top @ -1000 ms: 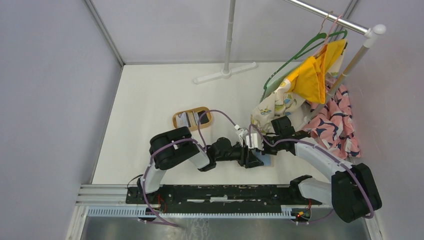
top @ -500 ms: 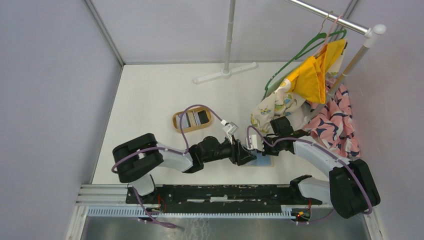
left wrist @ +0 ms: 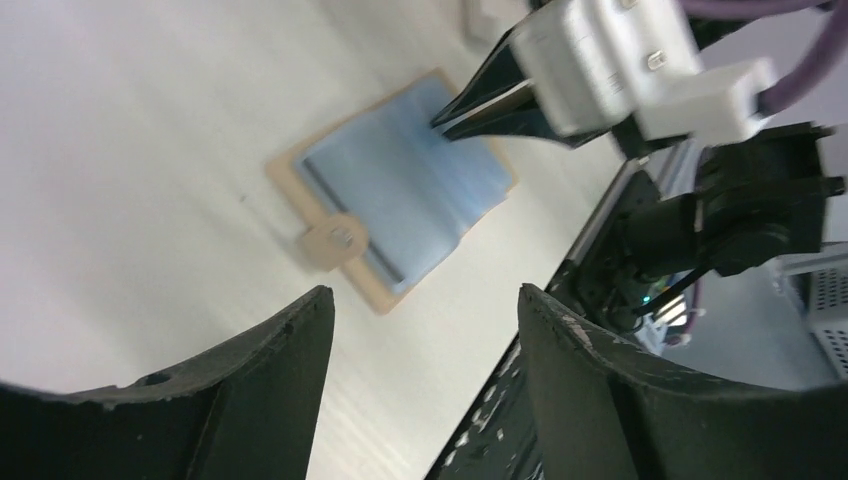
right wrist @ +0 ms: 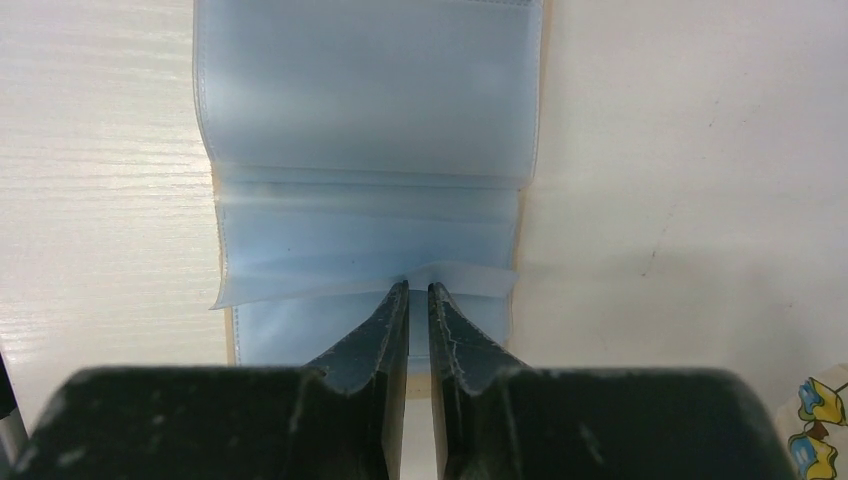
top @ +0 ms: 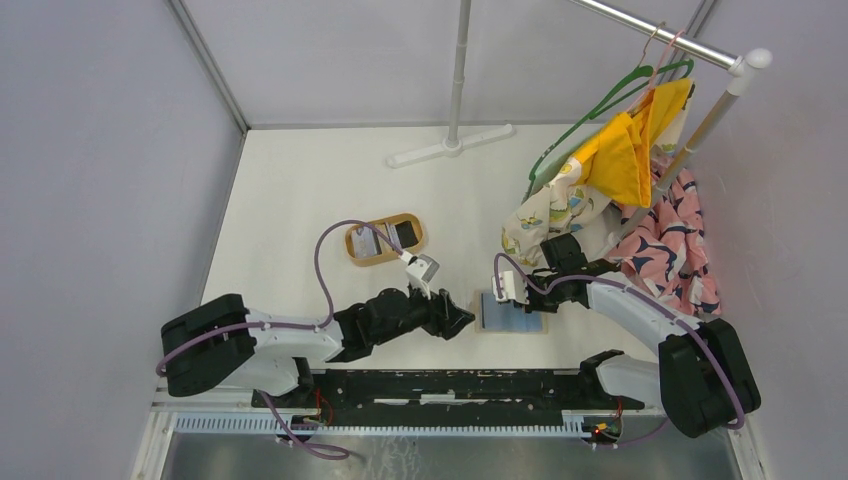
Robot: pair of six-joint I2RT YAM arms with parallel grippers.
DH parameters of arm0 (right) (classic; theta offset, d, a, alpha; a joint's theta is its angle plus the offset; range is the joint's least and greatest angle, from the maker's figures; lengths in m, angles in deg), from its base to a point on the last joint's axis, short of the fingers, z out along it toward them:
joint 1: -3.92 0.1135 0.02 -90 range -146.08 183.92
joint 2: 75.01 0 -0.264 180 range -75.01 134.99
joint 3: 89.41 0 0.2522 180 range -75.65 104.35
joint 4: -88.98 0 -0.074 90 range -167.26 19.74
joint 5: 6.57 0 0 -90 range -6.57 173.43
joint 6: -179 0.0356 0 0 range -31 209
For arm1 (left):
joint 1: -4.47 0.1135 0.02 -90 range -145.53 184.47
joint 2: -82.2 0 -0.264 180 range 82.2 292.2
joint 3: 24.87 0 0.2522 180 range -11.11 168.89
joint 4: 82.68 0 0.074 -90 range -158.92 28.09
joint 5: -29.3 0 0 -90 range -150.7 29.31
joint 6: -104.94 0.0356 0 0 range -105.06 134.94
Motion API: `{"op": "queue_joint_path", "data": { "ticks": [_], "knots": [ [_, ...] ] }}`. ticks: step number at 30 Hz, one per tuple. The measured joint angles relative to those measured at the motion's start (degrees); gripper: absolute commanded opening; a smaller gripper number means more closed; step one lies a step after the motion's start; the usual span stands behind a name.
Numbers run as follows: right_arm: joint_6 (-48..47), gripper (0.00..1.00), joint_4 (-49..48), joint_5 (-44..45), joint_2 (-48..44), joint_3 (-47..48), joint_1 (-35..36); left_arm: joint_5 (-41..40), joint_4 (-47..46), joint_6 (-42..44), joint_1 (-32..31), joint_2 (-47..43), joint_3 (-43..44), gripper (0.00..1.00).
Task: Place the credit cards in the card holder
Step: Open the card holder at the center of the board.
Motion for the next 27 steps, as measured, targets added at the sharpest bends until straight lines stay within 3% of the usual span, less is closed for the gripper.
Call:
{"op": "queue_joint_path", "data": {
  "ticks": [6,15,27],
  "knots": [
    [-0.3,0.18,0.2,-0.1,0.0,0.0,0.0,-3.8,2.7,-1.6,0.0,-2.2,-4.5,0.79],
    [-0.4,0.18,0.2,-0.1,0.0,0.0,0.0,-7.3,6.6,-4.6,0.0,-2.0,-4.3,0.80],
    [-0.7,0.19,0.4,-0.1,0.0,0.0,0.0,-9.2,15.4,-5.2,0.0,10.5,9.4,0.73]
  ]
}}
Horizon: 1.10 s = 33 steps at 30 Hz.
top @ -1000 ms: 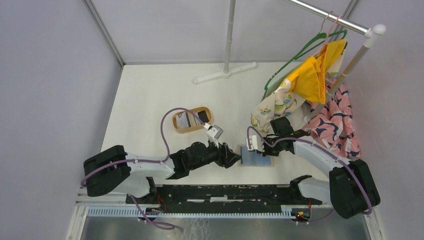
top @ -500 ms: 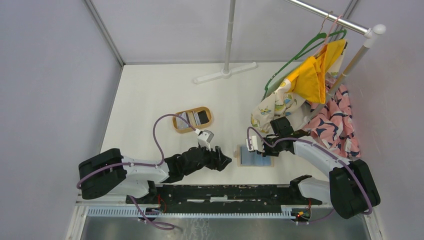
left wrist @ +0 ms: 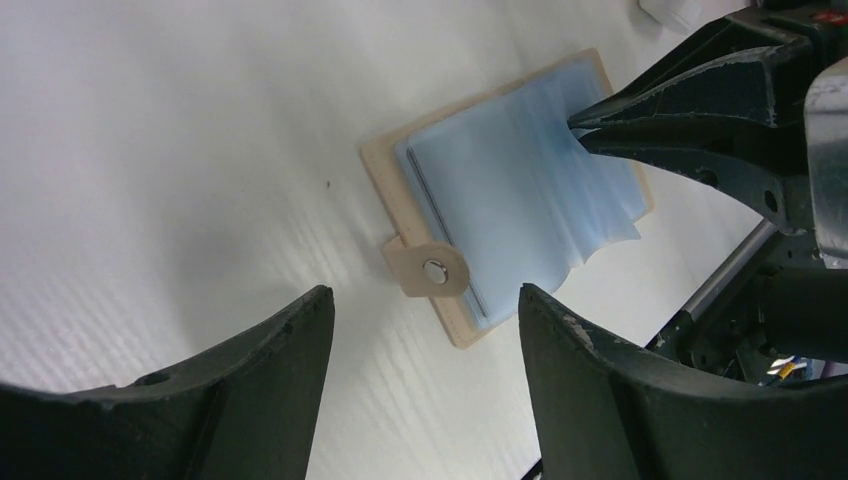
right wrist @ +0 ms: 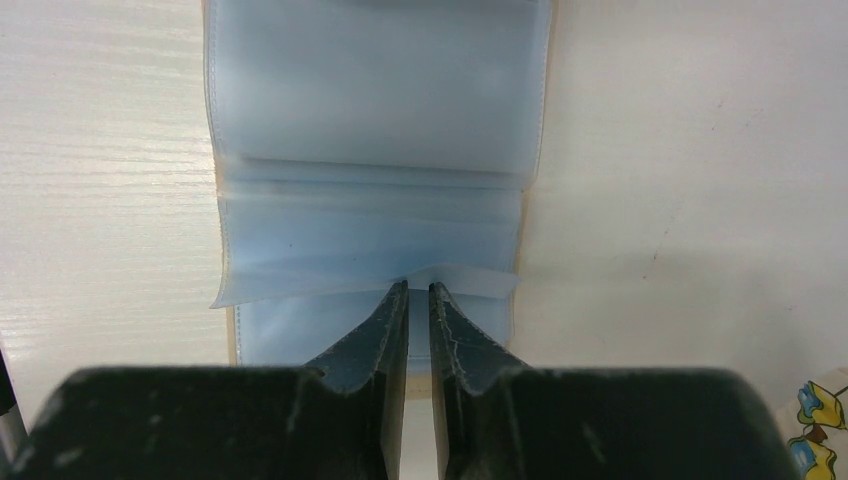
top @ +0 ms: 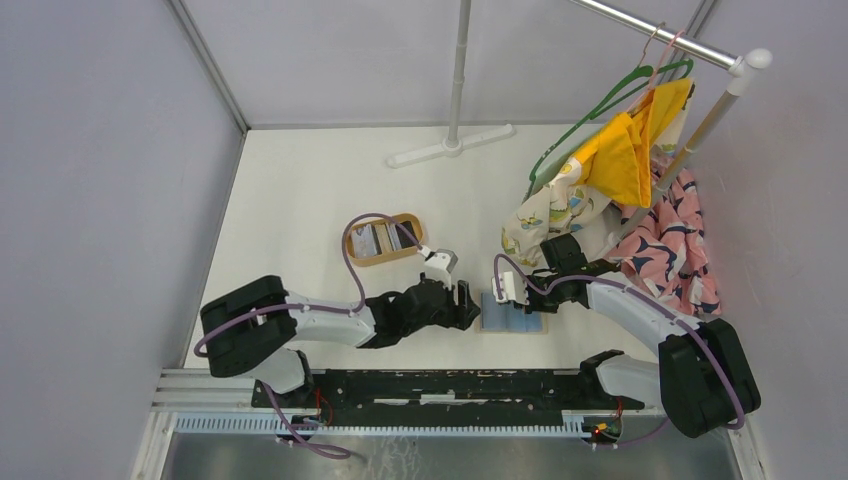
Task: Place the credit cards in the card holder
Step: Open the card holder at the center of the board.
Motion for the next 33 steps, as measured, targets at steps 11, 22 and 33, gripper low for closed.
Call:
{"op": "queue_joint_path", "data": {
  "ticks": [11,22,33],
  "knots": [
    [-0.2,0.19,0.0,-0.1,0.0,0.0,0.0,-5.4,11.7,-0.5,-3.5,10.6,12.9,0.39],
    [-0.1,0.28,1.4,-2.1,-1.1,0.0,0.0,-8.2,16.1,-0.6,-3.7,9.7,12.7,0.02],
    [2.1,0.63,3.0,-17.2,-10.5,3.6,0.9,-5.9,7.1,-0.6,-3.7,-2.8,5.0,0.02]
  ]
}}
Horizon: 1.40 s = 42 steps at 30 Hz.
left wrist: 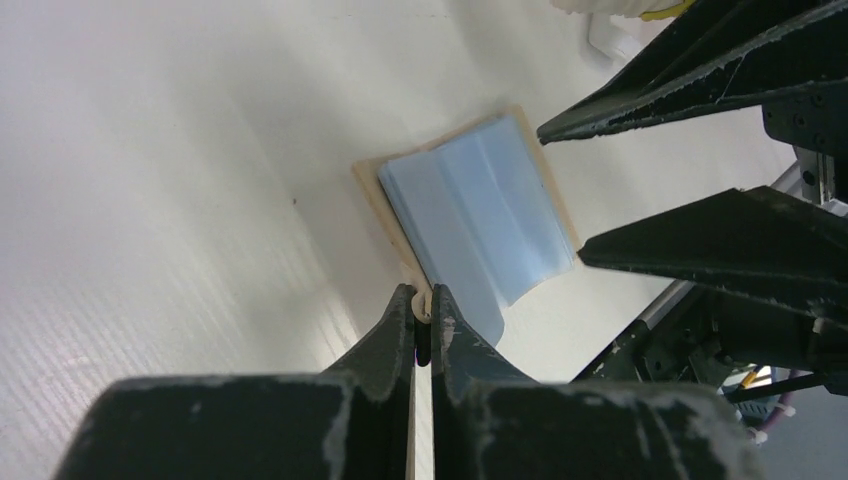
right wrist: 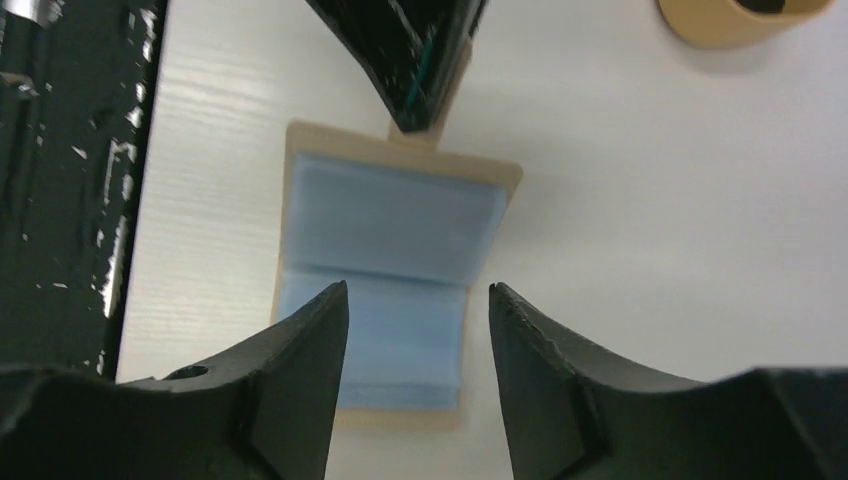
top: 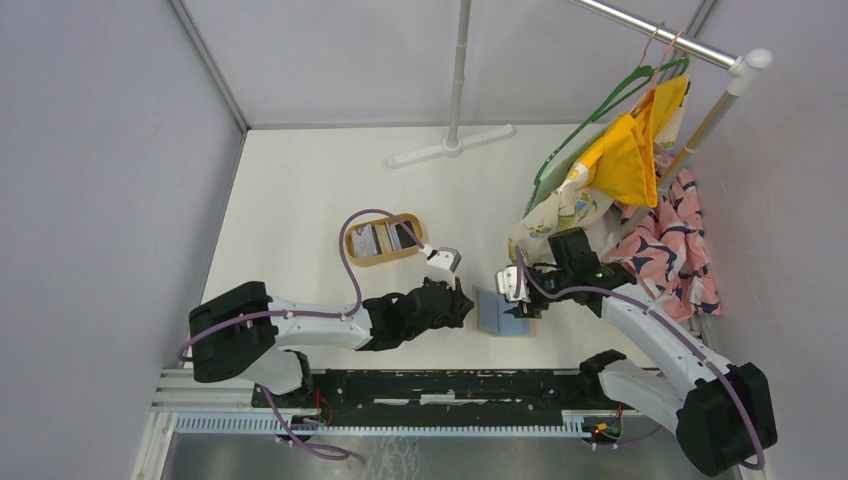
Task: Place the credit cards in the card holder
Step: Open the card holder at the center of the board.
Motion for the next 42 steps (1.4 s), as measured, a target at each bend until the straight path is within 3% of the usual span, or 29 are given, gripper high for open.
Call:
{"op": "queue_joint_path", "data": {
  "ticks": [4,5,6,20,42],
  "knots": [
    [3.2,0.78,-3.3,-1.7,0.0,-0.7,5.1,1.3,-2.1,0.0,0.0,0.0,-1.0,0.02],
    [4.2,0.96,-4.4,-1.6,0.4,-1.0,6.4,1.6,-2.3,0.0,0.0,0.0,-1.1,0.02],
    [5.1,0.98,-5.3,-1.4,1.0,-1.4,7.6,1.8,-2.6,0.0,0.0,0.0,-1.1,0.02],
    [16.0,0.98,-13.8,7.8,3.0,-5.8,14.0,2.4,-5.1,0.0,0.0,0.1,-2.4,0.02],
    [17.5,0.98,-16.4,17.5,2.1,-6.1,15.9,2.3,-6.3,0.0,0.0,-0.3,-3.4,0.02]
  ]
}}
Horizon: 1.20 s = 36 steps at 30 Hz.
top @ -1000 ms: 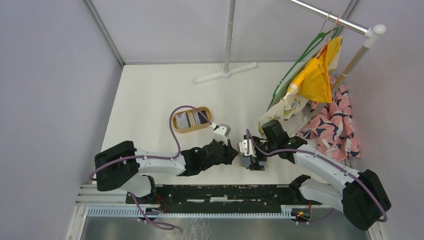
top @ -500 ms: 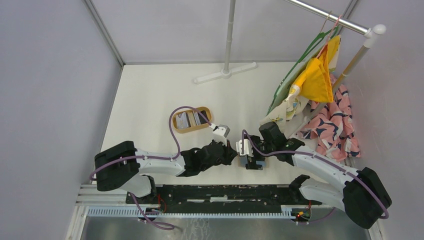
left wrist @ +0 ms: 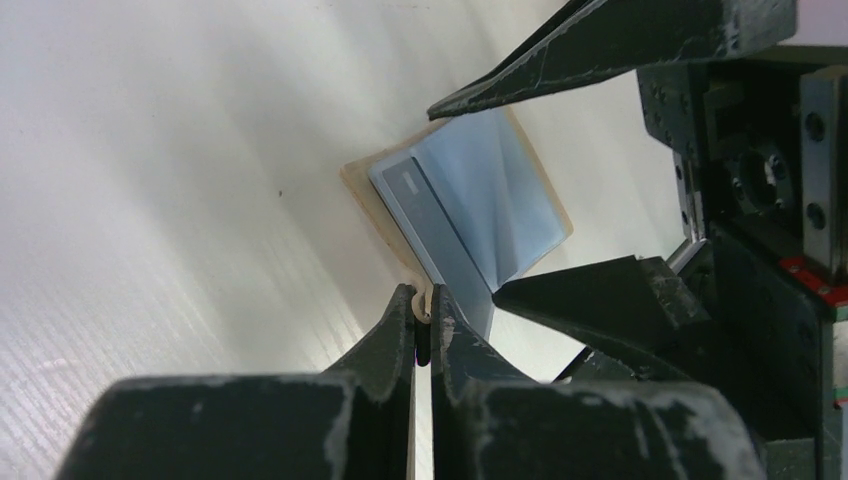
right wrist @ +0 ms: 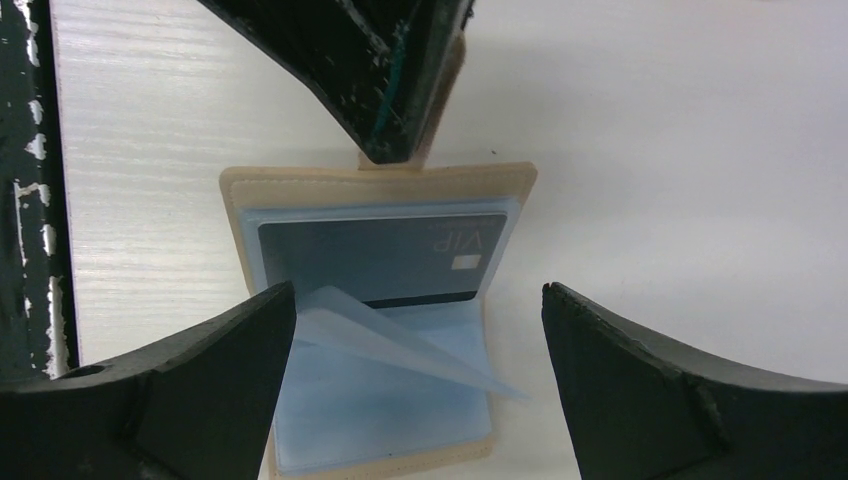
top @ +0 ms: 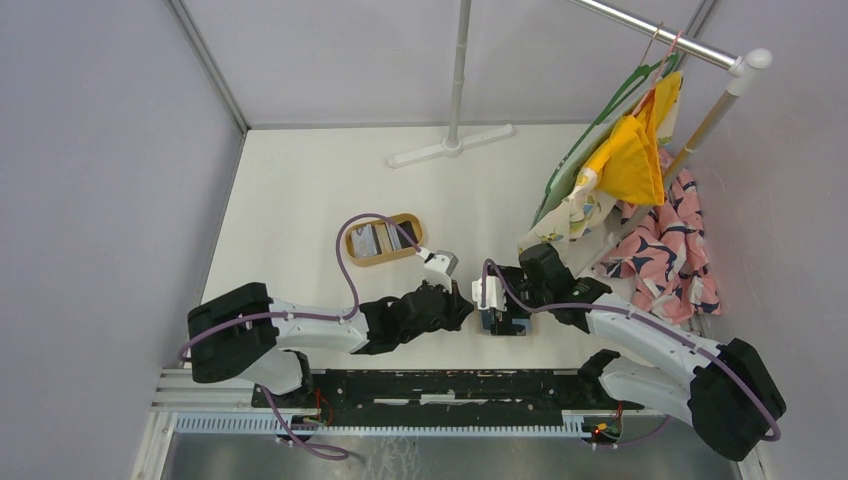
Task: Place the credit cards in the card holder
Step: Open the card holder at the center of the board.
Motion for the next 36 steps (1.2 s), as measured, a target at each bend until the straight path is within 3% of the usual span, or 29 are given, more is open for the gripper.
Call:
{"op": "queue_joint_path", "data": {
  "ticks": [6,14,26,36],
  "knots": [
    [-0.4,0.90,0.1,1.2,-0.2,0.0,-1.3,-0.5,0.2,0.0,0.0,-0.8,-1.5,0.02],
    [-2.8,0.70,1.7,1.9,1.4,0.0,-2.3,-2.7,1.5,0.0,0.0,-3.4,-2.5,0.02],
    [-3.9,0.59,3.2,4.5,6.2,0.0,-2.6,-6.4,7.6,0.0,0.0,-4.8,-2.7,0.02],
    [-2.6,0.53,4.5,1.8,7.6,0.8,-5.2,-8.9,14.1,0.0,0.2,-4.8,-2.6,0.04]
  ]
}}
